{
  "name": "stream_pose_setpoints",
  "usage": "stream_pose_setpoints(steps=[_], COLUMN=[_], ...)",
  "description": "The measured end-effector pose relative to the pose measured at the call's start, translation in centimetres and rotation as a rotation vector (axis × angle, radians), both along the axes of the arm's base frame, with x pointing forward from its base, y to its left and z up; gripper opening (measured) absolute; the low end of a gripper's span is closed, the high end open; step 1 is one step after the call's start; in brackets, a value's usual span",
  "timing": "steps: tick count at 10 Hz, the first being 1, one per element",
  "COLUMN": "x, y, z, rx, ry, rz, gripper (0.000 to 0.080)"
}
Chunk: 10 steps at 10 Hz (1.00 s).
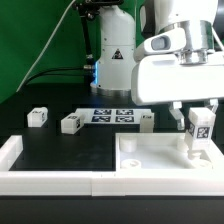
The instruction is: Assemble one leg
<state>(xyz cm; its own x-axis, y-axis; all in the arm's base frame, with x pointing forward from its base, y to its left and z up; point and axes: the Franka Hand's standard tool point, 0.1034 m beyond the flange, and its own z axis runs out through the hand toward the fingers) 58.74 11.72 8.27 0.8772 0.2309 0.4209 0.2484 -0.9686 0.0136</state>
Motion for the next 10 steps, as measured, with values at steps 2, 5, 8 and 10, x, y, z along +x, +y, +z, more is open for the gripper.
stream_pose_setpoints(steps=[2, 5, 8, 10], x=[0.1, 1.3, 2.9, 2.8], y=[-0.3, -0.8, -0.6, -0.4], z=[0.7, 0.8, 0.5, -0.1], rx=[-0.001, -0.002, -0.001, 0.000], ry=[-0.001, -0.014, -0.026, -0.034], rz=[0.000, -0.003, -0.003, 0.000], gripper=[0.0288, 0.0288, 0.0288, 0.0288])
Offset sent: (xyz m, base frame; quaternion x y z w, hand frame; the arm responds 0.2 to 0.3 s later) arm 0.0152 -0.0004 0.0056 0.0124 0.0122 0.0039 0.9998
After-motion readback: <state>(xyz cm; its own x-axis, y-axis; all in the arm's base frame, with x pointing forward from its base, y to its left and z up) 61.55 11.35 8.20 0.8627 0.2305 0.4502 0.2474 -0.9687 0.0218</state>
